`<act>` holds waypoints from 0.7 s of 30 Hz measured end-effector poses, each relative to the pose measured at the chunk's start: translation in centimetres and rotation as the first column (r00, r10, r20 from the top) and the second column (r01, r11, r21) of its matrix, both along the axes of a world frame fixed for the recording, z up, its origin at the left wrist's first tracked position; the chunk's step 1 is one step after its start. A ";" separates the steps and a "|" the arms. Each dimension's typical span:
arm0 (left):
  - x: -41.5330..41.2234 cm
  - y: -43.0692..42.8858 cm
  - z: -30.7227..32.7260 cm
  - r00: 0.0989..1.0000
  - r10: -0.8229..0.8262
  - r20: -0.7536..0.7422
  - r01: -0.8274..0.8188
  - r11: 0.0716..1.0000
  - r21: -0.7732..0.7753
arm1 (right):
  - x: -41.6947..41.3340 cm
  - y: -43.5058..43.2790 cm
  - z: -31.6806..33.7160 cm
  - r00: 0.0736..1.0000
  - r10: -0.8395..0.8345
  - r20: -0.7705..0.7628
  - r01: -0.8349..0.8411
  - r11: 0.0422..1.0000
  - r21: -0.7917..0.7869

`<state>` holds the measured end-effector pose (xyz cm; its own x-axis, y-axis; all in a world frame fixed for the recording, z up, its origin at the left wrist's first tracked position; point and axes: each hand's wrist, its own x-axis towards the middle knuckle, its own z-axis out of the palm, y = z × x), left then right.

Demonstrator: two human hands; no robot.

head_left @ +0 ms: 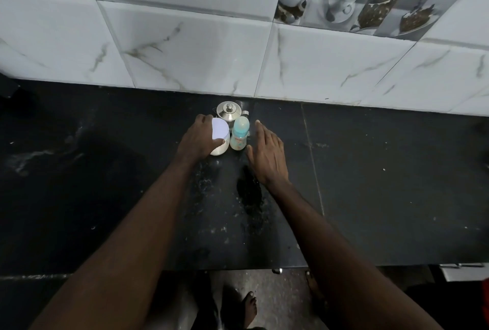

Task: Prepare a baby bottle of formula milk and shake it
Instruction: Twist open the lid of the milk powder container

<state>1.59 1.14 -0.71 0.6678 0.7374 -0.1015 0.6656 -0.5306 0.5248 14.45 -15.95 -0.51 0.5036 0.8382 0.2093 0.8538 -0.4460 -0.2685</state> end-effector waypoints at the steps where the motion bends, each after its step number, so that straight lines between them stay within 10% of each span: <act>1: -0.1 0.0 0.0 1.000 -0.005 -0.001 0.005 1.000 0.004 | 0.0 0.0 0.1 1.000 -0.002 -0.002 0.002 1.000 -0.002; 21: -4.0 -4.6 0.3 0.999 -0.046 -0.016 0.045 0.998 -0.045 | -0.4 -1.5 1.3 1.000 -0.013 -0.004 0.013 1.000 0.022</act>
